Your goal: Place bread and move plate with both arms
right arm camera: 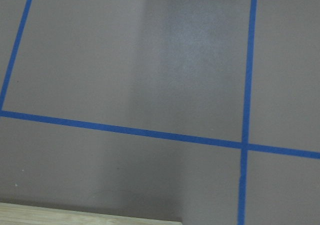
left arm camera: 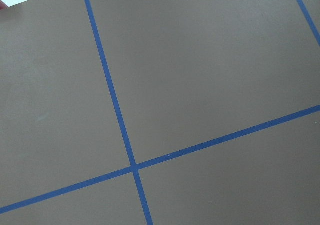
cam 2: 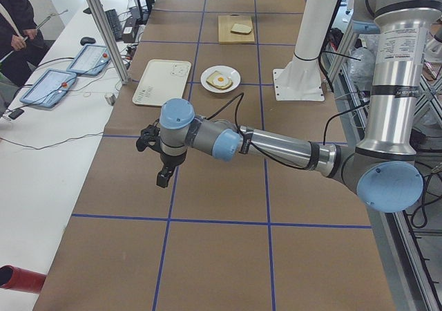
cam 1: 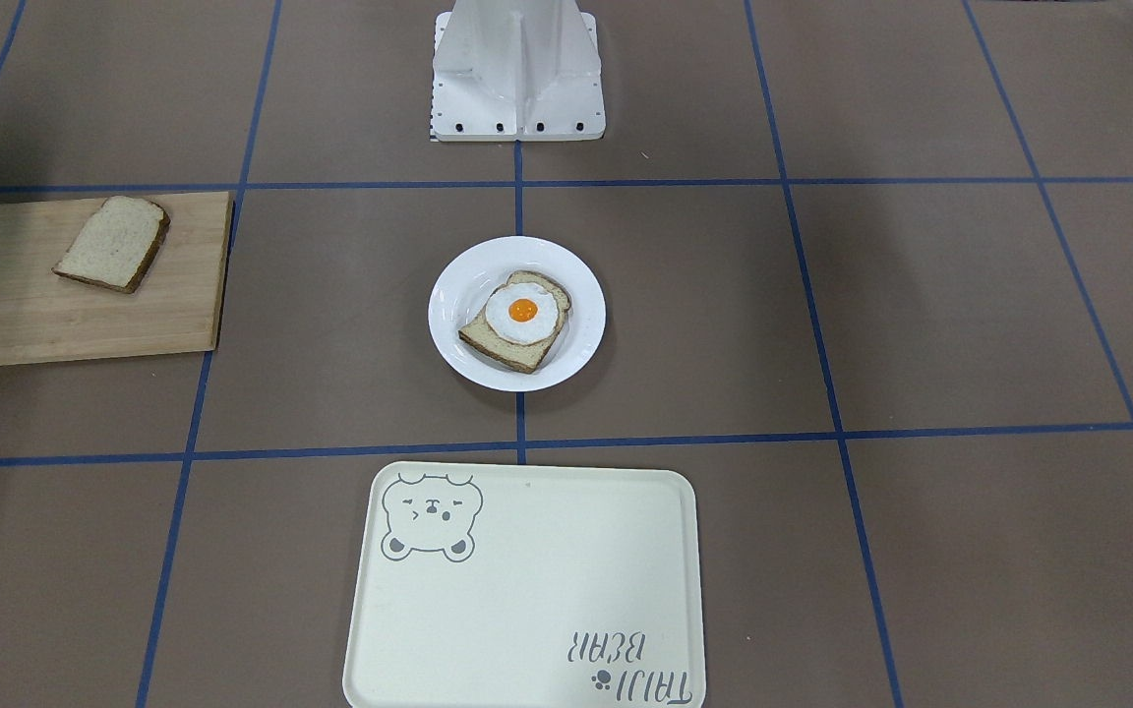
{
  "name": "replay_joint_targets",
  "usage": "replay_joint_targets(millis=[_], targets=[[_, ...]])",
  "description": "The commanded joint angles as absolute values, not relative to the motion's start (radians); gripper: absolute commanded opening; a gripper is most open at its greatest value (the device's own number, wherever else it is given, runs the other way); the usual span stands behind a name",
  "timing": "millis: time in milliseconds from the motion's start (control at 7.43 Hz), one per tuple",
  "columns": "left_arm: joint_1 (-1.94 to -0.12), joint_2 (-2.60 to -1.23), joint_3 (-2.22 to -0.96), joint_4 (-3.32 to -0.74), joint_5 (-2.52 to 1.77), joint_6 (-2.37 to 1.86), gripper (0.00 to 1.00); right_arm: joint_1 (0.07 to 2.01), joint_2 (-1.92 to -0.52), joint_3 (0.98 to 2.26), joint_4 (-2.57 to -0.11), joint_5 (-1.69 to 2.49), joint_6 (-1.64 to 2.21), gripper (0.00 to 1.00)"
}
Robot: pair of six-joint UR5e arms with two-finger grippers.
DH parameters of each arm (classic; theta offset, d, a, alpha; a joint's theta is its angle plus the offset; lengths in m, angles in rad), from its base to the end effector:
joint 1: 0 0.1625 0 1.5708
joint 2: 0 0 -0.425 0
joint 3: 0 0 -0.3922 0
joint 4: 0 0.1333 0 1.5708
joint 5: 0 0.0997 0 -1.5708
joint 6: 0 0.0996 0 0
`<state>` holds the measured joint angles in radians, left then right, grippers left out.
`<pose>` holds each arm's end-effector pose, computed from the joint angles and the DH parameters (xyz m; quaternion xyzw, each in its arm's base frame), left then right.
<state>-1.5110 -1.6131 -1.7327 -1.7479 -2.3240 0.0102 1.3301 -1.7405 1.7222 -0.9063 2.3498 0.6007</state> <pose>-0.0339 -0.5246 0.5379 0.1672 0.3654 0.1016 0.9101 -0.0440 -0.4450 0.5851 0.1211 -0.4486 0.0384 0.8846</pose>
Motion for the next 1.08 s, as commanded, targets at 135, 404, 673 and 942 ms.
replay_joint_targets(millis=[135, 404, 673, 942], targets=[[-1.511, -1.611, -1.732, -1.75, -2.324, 0.009, 0.99, 1.113, -1.894, 1.732, -0.467, 2.275, 1.048, 0.98], [-1.511, -1.611, -1.73, -1.752, -2.324, 0.009, 0.99, 0.918, -1.978, 1.819, -0.423, 2.095, 1.191, 0.97], [-1.511, -1.611, -1.732, -1.752, -2.325, 0.009, 0.99, 0.759, -2.0, 1.819, -0.425, 1.895, 1.231, 0.8], [-1.511, -1.601, -1.733, -1.753, -2.326, 0.009, 0.99, 0.683, -1.999, 1.818, -0.429, 1.816, 1.239, 0.7]])
